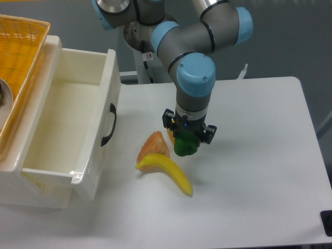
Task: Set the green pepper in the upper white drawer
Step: 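Close the gripper on the green pepper and lift it off the table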
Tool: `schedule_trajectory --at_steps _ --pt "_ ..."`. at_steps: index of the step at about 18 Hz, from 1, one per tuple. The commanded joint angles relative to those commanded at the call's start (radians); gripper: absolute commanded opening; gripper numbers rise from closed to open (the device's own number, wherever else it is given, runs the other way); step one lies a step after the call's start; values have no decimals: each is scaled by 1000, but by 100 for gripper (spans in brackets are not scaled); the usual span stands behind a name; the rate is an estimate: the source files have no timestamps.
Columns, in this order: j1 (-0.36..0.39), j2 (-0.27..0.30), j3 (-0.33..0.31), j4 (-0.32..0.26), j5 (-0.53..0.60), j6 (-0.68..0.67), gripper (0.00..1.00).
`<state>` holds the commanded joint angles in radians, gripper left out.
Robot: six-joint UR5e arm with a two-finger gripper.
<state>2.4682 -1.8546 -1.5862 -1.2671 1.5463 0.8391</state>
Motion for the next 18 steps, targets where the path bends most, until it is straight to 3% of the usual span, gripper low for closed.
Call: schedule_trajectory --at_steps 6,18 --pt "-2 2 2 -8 0 -26 66" --pt "-49 101 31 -98 -90 -204 67"
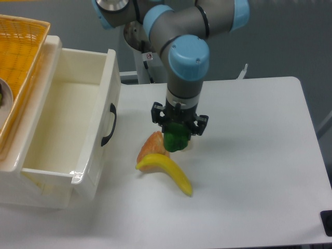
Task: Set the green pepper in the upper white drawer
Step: 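Close the gripper on the green pepper and lift it off the table, then carry the held green pepper over the open white drawer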
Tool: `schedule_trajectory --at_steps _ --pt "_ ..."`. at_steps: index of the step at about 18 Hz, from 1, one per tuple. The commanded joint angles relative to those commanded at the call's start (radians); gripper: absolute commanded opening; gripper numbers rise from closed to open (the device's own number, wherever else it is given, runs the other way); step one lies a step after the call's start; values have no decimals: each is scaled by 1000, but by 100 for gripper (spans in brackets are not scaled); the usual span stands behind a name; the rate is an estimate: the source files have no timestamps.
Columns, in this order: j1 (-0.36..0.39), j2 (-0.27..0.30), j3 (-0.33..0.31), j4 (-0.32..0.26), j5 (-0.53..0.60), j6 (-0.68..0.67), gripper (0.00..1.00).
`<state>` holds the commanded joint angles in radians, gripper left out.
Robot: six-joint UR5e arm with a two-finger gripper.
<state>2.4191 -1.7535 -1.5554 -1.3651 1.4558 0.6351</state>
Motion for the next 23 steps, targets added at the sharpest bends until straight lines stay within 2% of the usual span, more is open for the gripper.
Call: schedule_trajectory --at_steps 6,10,16,23 --pt "-8 37 8 -19 -72 -66 67" --pt "3 89 8 -20 -150 -110 67" --pt "3 149 5 -25 -207 -161 67" --pt "-5 193 9 -124 -271 -187 67"
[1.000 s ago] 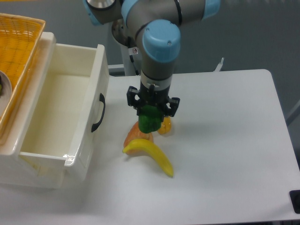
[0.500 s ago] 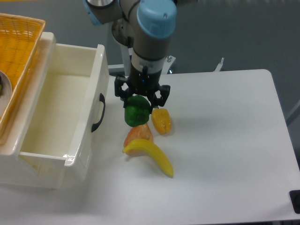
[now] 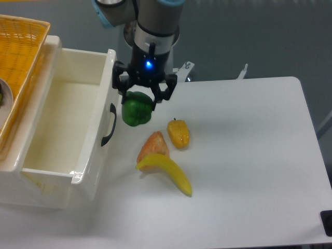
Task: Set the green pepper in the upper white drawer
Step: 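Carry the held green pepper over the open white drawer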
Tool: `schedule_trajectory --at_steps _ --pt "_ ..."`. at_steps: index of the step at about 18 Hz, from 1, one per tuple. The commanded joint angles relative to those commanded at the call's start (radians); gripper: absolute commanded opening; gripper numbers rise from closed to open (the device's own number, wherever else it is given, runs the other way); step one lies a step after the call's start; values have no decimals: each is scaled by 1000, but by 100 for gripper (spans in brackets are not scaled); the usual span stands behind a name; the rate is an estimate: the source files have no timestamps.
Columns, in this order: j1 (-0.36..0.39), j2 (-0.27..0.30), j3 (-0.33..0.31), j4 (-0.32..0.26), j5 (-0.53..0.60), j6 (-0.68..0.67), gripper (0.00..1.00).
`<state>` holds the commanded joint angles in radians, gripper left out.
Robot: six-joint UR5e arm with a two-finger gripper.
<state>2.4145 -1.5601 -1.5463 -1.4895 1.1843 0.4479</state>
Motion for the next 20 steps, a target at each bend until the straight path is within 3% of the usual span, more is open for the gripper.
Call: schedule_trajectory --at_steps 9,20 --pt "-29 29 -2 0 -65 -41 67" --pt "-117 12 -20 0 -63 -40 67"
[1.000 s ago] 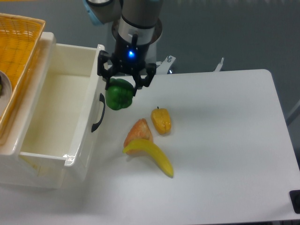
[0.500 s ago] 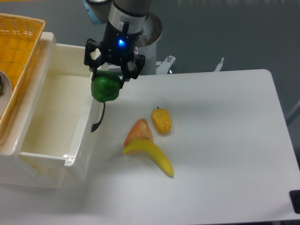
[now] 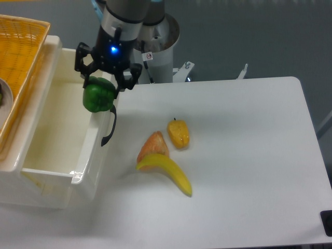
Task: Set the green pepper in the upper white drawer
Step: 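Carry the held green pepper over the open white drawer, then lower the pepper into the drawer and open the gripper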
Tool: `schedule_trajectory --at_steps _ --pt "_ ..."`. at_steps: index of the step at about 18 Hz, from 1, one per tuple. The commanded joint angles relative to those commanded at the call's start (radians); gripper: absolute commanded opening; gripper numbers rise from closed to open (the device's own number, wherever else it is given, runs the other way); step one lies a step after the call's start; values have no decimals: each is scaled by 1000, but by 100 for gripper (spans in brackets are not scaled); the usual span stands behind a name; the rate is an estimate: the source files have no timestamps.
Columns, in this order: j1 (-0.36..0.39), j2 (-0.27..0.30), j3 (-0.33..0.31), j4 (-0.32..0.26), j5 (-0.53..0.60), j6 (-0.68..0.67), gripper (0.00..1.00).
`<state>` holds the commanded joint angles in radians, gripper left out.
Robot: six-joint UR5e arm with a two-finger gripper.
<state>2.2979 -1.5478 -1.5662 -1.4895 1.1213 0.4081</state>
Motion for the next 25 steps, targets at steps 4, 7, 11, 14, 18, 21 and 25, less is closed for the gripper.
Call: schedule_trajectory --at_steps 4,7,11,14,18,21,25 --pt "-12 -9 -6 0 2 2 67" --pt "-26 -25 -6 0 3 2 68" --pt "-43 -29 -6 2 3 2 68" --pt "-49 -35 -6 2 3 3 68" --pt "-61 -41 -6 5 3 3 69" --pt "-64 -41 -3 5 0 3 69" --pt "-78 -40 -3 5 2 2 69"
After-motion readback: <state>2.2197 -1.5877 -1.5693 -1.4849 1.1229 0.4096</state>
